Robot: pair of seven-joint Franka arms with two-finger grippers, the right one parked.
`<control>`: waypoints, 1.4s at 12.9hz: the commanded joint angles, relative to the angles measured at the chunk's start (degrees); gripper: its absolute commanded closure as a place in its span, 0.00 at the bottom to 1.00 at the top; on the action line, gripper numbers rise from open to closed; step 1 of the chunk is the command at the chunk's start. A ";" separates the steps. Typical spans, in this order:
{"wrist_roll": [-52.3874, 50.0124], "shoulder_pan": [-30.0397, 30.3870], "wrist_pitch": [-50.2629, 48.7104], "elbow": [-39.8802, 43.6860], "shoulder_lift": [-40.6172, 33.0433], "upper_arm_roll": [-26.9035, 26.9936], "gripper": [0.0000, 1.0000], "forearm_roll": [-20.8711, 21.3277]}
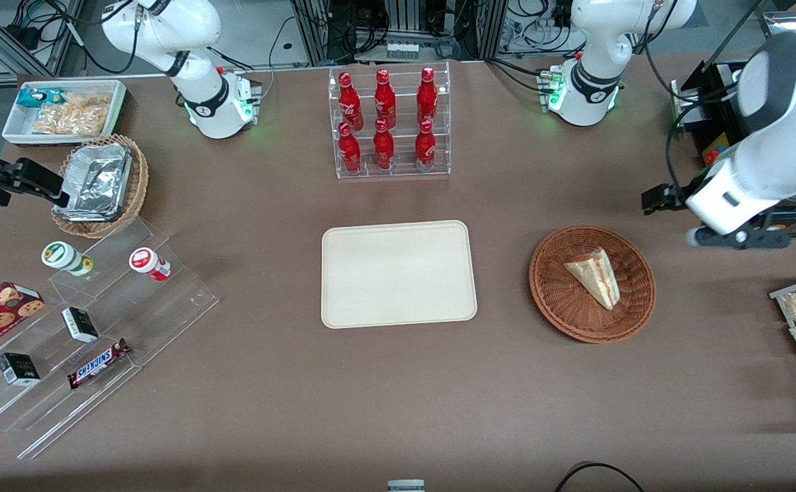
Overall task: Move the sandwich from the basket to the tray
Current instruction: 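Move the left gripper down over the wrapped sandwich in the wicker basket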
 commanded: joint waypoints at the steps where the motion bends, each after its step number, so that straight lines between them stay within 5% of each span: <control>1: 0.73 0.62 10.91 -9.85 -1.89 -0.62 0.00 -0.40; 5: -3.02 0.45 25.69 -19.71 -1.71 -0.62 0.00 -0.48; 13: -42.65 -1.23 36.34 -23.69 3.11 -0.79 0.00 -0.57; 18: -46.90 -1.31 44.34 -25.10 8.20 -0.79 0.00 -1.45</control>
